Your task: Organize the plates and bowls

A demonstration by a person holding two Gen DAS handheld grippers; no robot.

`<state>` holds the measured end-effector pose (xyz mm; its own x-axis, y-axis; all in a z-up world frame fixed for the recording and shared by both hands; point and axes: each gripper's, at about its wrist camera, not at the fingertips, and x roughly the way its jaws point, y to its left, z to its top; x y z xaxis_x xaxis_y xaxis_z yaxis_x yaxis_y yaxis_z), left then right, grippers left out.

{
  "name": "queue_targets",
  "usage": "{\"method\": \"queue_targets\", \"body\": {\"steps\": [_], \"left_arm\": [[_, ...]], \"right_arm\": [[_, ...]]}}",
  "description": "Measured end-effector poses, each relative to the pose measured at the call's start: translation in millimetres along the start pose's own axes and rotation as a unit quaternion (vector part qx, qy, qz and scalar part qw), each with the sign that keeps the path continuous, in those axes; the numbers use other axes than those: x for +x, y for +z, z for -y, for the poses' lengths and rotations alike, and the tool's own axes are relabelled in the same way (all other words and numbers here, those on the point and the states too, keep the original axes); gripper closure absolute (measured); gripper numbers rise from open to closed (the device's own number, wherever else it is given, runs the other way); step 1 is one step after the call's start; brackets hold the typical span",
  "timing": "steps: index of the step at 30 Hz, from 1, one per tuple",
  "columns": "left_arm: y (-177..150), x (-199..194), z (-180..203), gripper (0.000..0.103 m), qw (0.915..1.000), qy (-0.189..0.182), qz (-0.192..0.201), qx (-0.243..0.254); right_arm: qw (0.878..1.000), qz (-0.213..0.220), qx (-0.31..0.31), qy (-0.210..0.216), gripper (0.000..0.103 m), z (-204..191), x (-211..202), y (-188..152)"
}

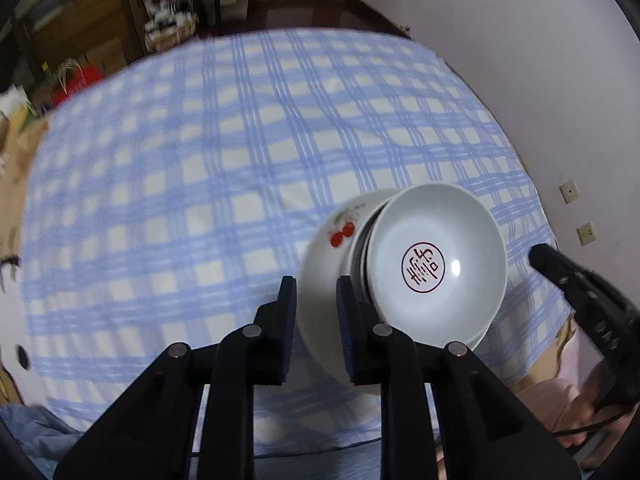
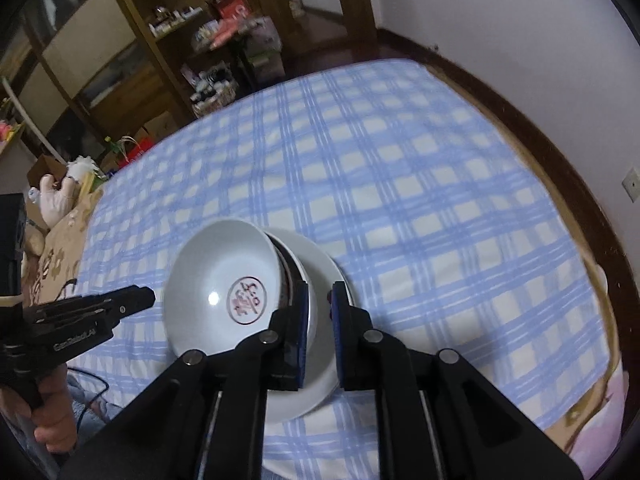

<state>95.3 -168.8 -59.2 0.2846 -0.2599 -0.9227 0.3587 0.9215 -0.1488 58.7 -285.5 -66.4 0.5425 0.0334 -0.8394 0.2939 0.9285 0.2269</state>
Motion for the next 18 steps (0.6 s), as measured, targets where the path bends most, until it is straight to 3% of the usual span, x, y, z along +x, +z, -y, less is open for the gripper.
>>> {"method": "queue_targets", "body": {"steps": [1, 3, 10, 13, 18], "left_arm": [[-0.8, -9.2, -3.0, 0.080, 0.9999, 0.006, 0.009, 0.000], [-3.1, -26.1, -8.6, 0.075, 0.9995, 0.016, 0.029, -0.002], [-21.7, -85.6, -25.4, 0.069, 0.9915, 0.079, 0.101, 0.018], [-31.2, -106.4, -27.4, 0.061, 0.9884, 0.080, 0.128, 0.015], [-54.0, -135.2, -30.2, 0.047, 0.9832, 0.077, 0.165, 0.016]], "right_arm": [[1.000, 0.008, -0.003, -0.001, 0.063, -0.5, -8.0, 0.1], [1.000, 0.023, -0.012, -0.008, 0.050, -2.4, -21.0, 0.0], [0.996, 0.073, -0.039, -0.013, 0.039, -13.0, -69.7, -6.7], [0.993, 0.105, -0.054, -0.019, 0.026, -20.7, -91.0, -13.6], [0.988, 0.141, -0.066, -0.017, 0.012, -30.5, -119.4, -27.3]]}}
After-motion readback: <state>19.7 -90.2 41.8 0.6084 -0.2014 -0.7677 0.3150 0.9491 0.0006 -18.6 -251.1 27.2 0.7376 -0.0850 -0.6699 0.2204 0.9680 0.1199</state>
